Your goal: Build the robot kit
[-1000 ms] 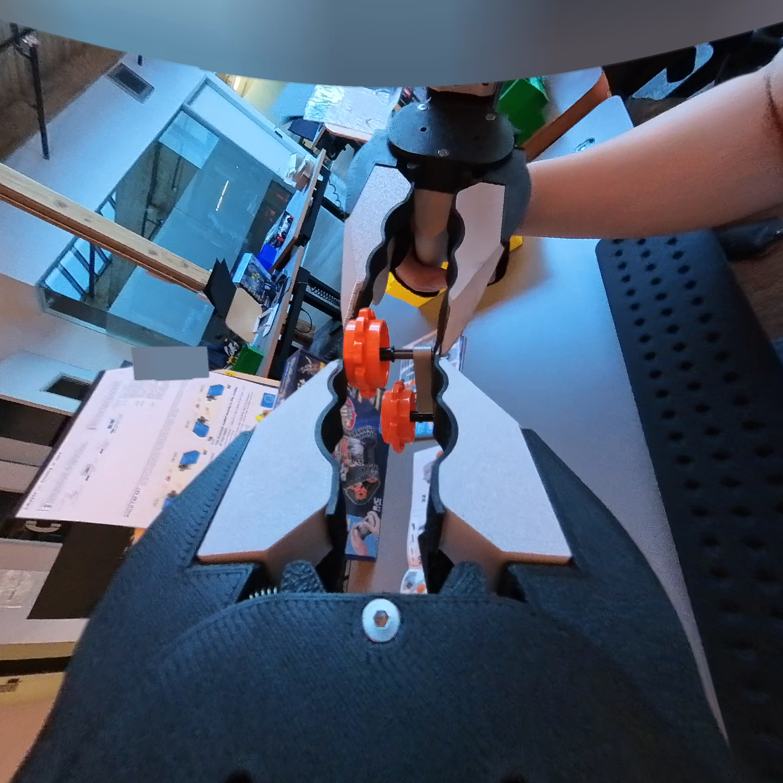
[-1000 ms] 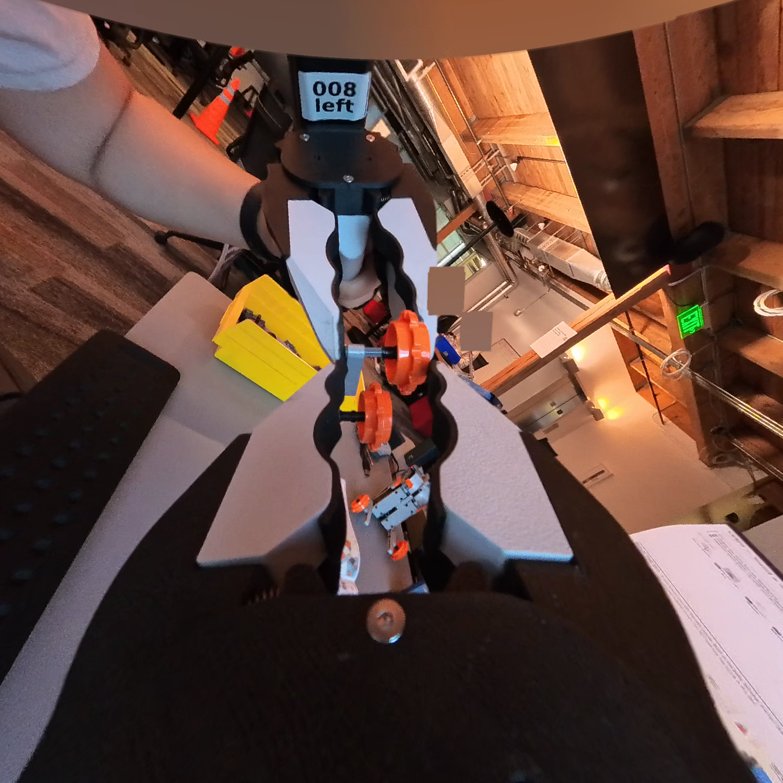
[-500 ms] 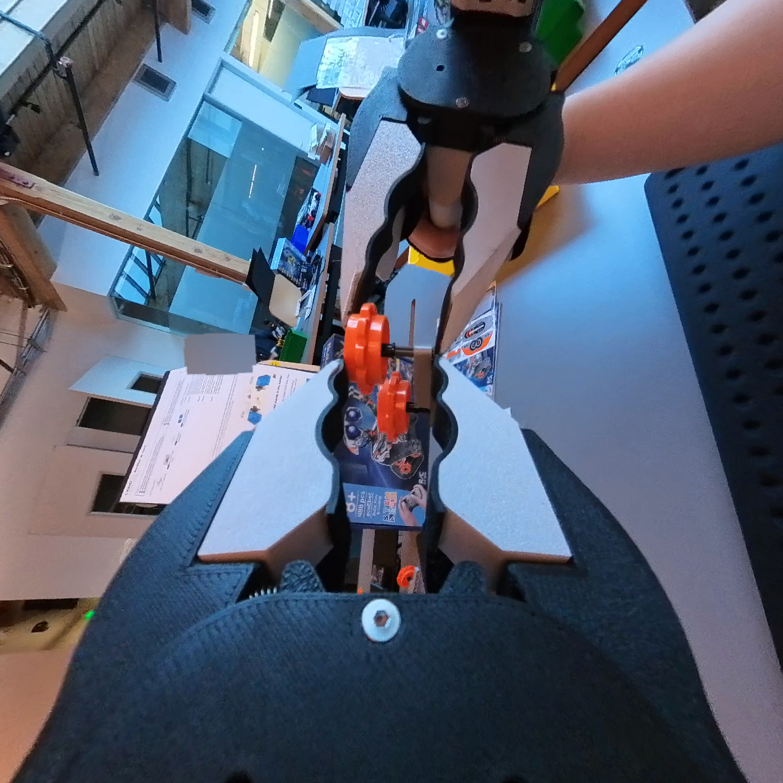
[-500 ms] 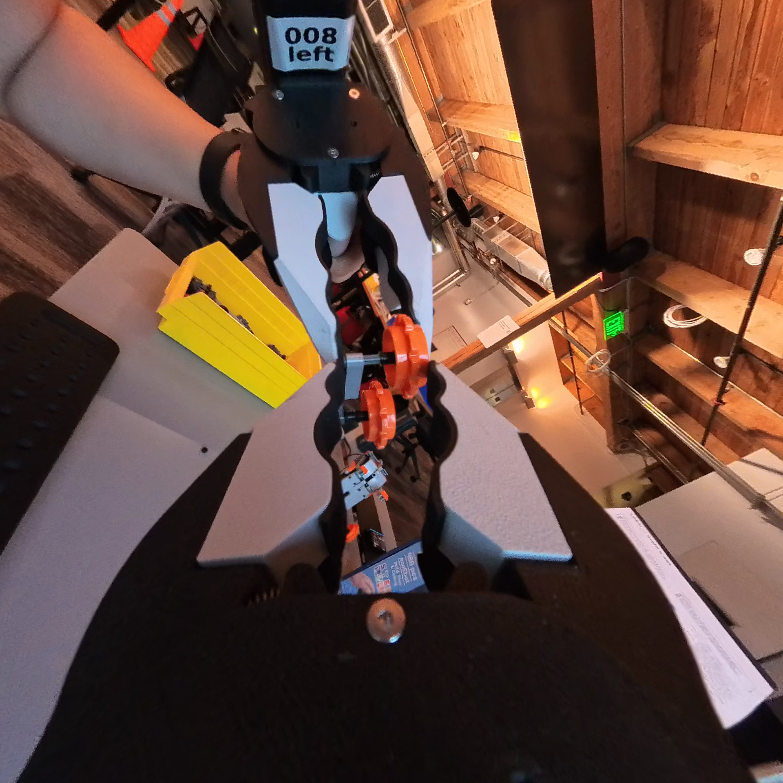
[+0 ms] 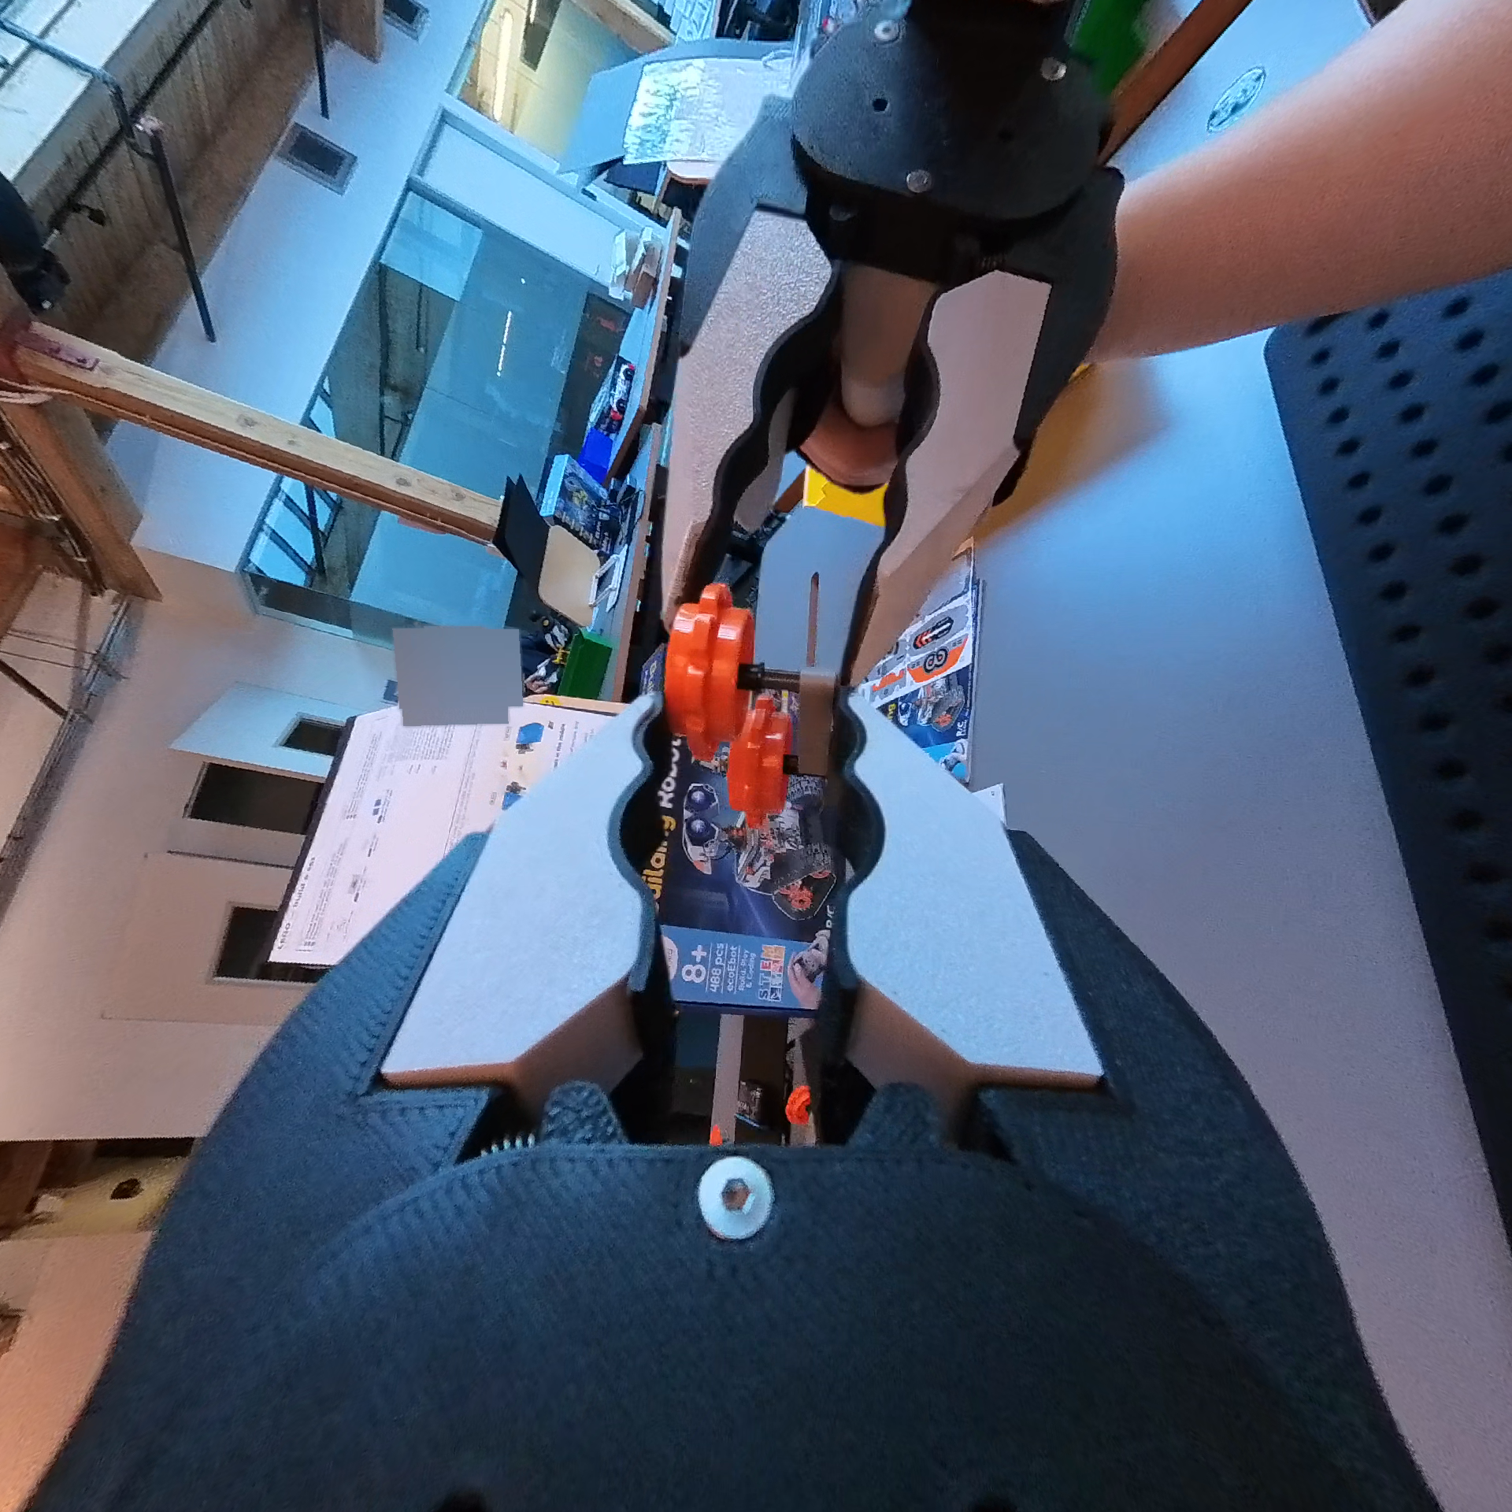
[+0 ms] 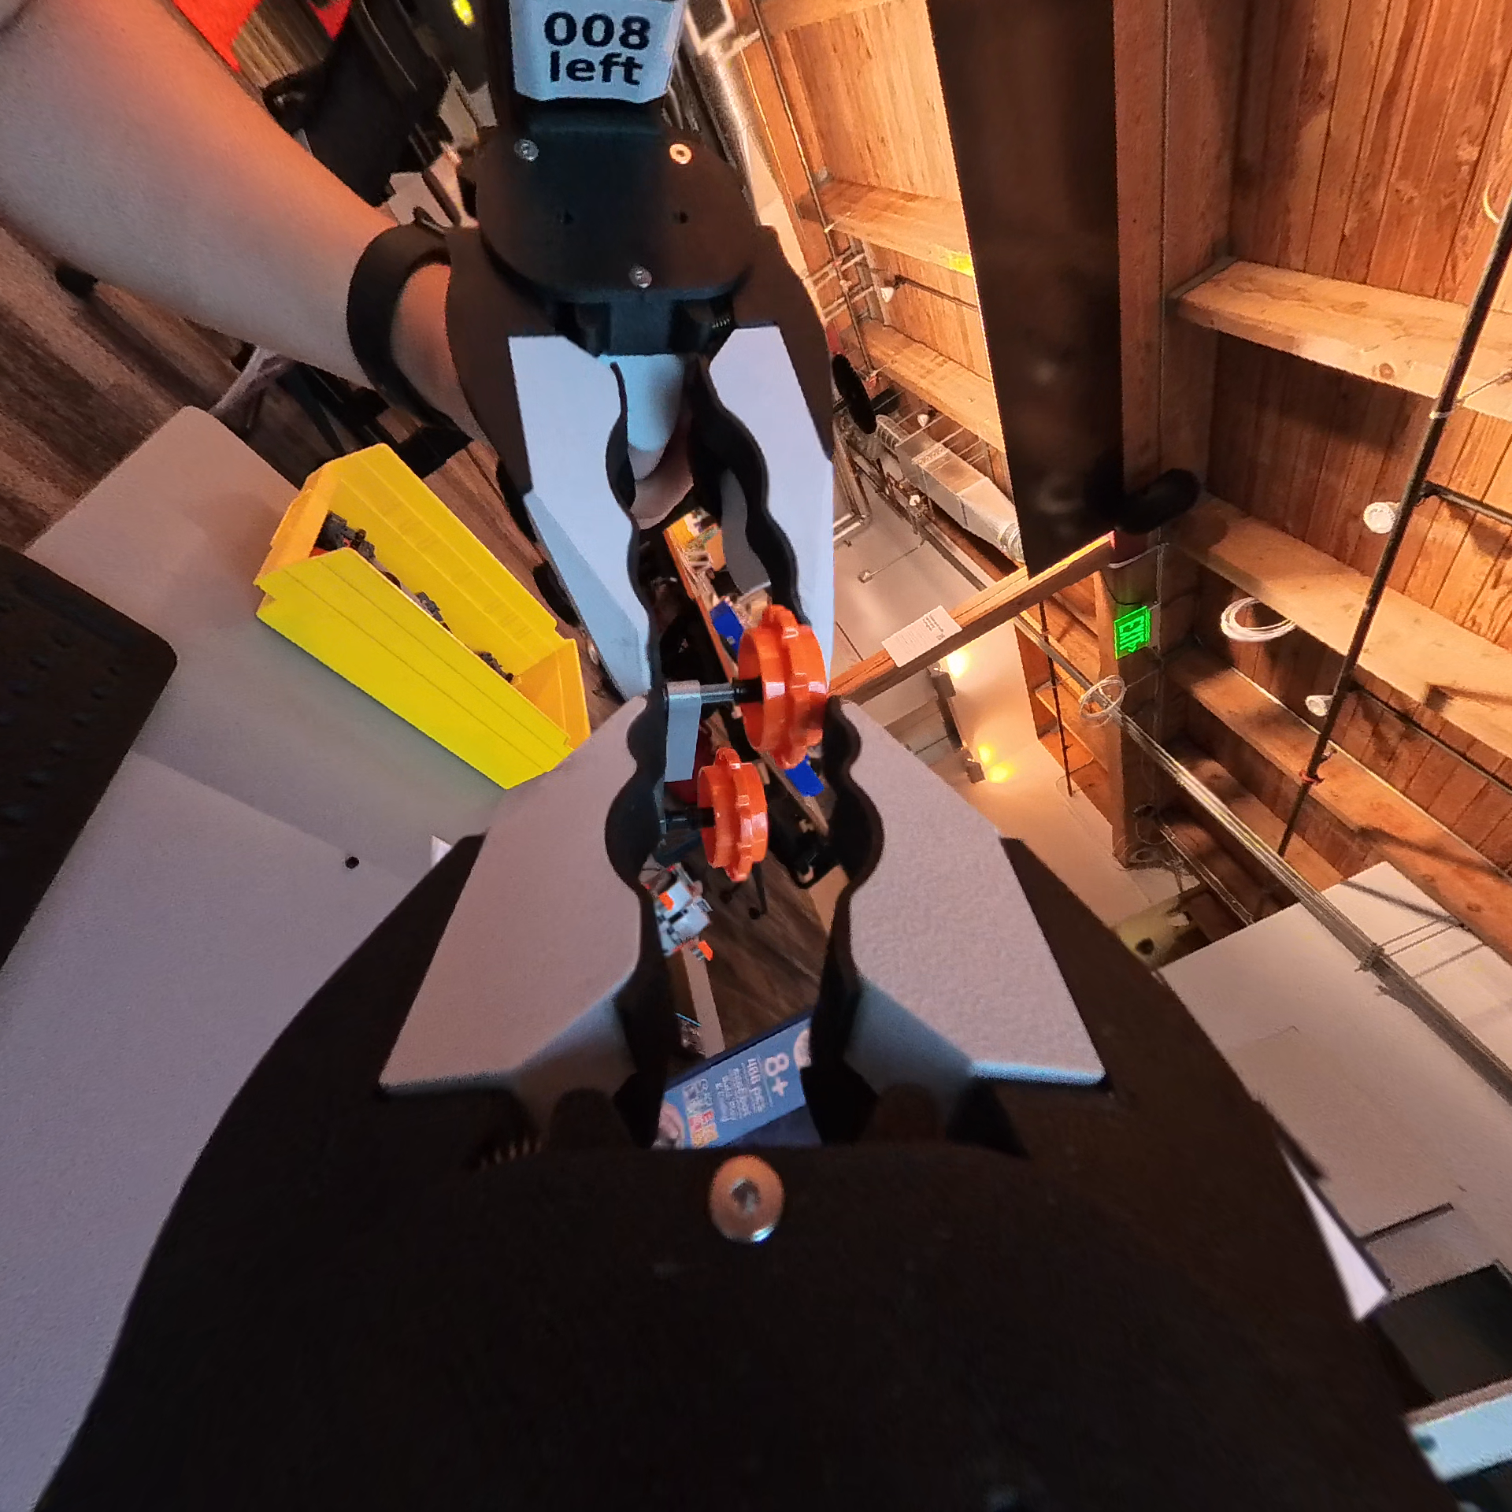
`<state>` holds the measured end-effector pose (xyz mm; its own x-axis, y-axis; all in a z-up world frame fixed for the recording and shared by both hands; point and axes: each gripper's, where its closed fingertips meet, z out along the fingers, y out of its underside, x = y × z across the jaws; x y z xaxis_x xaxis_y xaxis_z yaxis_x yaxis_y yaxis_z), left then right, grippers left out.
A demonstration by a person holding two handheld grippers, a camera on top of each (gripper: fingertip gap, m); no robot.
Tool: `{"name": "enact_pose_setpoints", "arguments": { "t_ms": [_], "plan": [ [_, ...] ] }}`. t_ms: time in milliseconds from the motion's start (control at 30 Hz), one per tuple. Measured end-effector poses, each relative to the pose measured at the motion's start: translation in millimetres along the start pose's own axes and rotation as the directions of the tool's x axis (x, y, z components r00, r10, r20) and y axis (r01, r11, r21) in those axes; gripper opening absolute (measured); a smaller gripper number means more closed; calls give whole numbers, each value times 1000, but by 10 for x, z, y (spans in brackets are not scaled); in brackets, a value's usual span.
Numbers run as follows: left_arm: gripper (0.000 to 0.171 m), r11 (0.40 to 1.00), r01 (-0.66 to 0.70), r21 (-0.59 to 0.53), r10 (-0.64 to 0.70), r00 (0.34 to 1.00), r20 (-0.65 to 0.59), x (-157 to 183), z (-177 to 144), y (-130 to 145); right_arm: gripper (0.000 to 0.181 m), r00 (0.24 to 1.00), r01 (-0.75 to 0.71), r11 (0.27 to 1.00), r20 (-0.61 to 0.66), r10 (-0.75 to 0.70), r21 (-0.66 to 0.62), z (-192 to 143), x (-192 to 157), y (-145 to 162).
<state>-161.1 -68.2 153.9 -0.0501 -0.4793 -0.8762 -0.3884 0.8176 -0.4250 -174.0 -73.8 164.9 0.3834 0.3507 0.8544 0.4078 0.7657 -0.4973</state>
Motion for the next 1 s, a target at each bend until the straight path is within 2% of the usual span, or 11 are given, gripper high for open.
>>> {"name": "enact_pose_setpoints", "arguments": {
  "t_ms": [200,1000],
  "plan": [
    [35,999,25,-19,-25,1000,-6,-22,31,34,36,999,-52,999,-2,52,-9,10,27,53],
    [35,997,49,-54,-49,999,12,-38,71,71,36,999,-40,999,-12,39,-30,16,53,105]
  ]
}}
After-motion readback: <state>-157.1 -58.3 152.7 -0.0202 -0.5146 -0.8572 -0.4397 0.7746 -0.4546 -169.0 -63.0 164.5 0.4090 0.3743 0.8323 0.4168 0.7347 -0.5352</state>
